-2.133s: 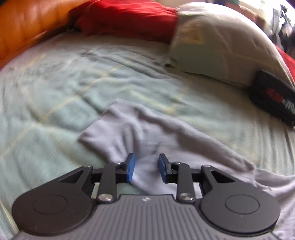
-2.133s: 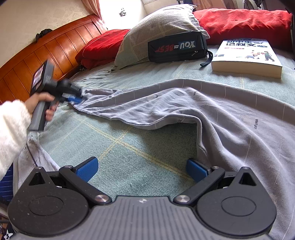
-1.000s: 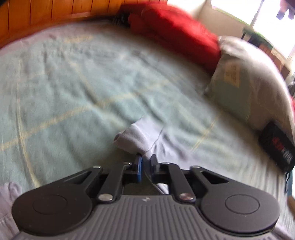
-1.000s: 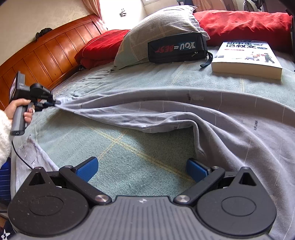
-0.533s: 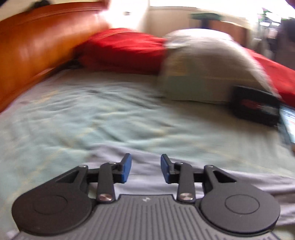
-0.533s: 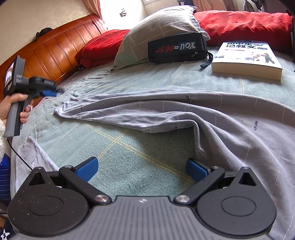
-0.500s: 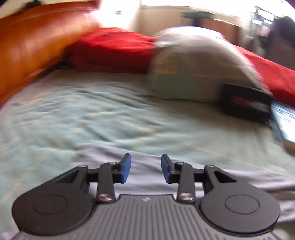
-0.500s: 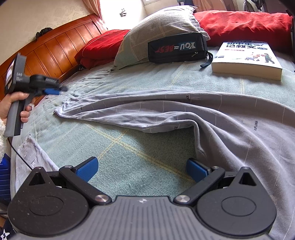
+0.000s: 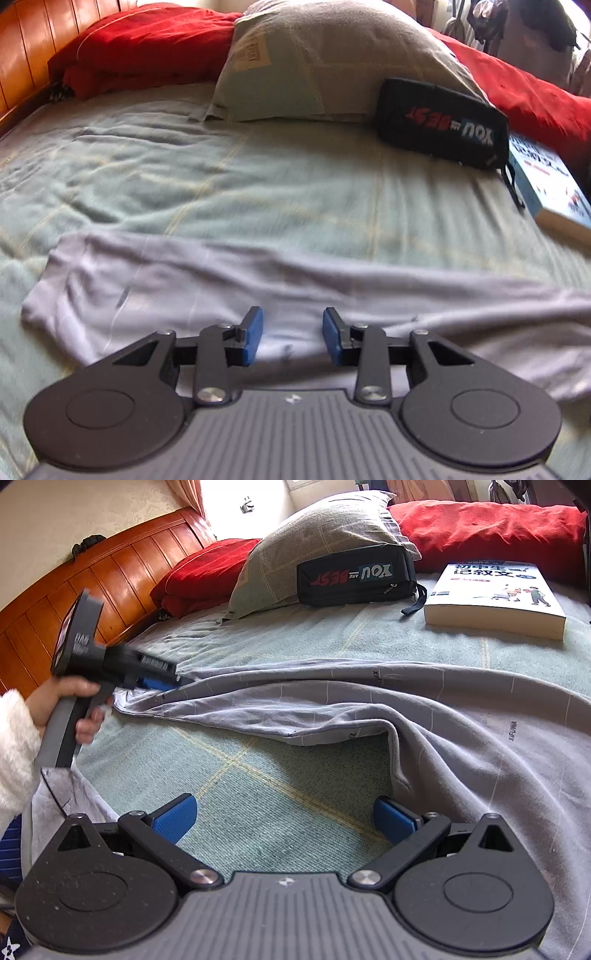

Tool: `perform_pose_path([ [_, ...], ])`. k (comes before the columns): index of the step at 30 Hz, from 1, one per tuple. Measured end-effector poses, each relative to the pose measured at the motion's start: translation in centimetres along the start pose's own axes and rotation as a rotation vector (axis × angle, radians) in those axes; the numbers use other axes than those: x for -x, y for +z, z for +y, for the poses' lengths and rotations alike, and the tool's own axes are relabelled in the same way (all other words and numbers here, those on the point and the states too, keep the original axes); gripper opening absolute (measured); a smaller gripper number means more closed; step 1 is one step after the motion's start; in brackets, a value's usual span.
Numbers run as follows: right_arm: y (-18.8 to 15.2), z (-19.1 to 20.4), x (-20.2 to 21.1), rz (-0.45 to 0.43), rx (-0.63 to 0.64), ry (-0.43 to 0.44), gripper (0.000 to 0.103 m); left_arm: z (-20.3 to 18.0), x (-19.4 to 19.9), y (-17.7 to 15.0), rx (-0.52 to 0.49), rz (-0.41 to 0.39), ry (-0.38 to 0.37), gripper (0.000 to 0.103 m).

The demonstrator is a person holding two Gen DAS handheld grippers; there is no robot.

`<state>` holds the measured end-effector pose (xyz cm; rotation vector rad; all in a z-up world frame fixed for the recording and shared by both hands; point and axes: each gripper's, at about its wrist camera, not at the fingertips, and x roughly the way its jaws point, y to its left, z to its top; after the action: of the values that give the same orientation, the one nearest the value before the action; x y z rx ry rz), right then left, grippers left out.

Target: Fold clothes

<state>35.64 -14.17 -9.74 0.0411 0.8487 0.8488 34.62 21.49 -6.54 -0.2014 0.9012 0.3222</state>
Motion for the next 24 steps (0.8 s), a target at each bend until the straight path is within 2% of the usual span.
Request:
perform_pose_path([
  [3, -0.2, 0.3, -0.2, -0.001, 0.023, -0.013, 0.103, 0.7, 1.7, -0.9, -0.003, -0.006, 0.015, 0.038],
  [7, -0.3, 0.6, -0.4, -0.003, 0.053, -0.032, 0.103, -0.1, 4.8, -2.0, -0.097, -0.021, 0.050, 0.044],
  [11, -0.4, 0.9, -0.6, -0.005, 0.069, -0.047, 0.103, -1.0, 9.1, -3.7, -0.184, -0.044, 0.019, 0.056],
  [13, -0.4, 1.1, -0.7, -0.005, 0.078, -0.057, 0.103, -1.3, 11.1, -4.9, -0.223, -0.047, -0.003, 0.068],
  [17, -0.3, 1.3, -0.8, -0.003, 0.087, -0.067, 0.103, -1.5, 13.0, -8.1, -0.294, -0.049, -0.053, 0.071],
  [19, -0.2, 1.3, -1.0, -0.005, 0.082, -0.067, 0.103, -1.5, 12.7, -9.7, -0.291, -0.045, -0.077, 0.071],
  [24, 0.2, 1.6, -0.9, 0.037, 0.082, -0.077, 0.103, -0.4, 10.3, -13.7, -0.197, -0.025, -0.115, 0.073],
])
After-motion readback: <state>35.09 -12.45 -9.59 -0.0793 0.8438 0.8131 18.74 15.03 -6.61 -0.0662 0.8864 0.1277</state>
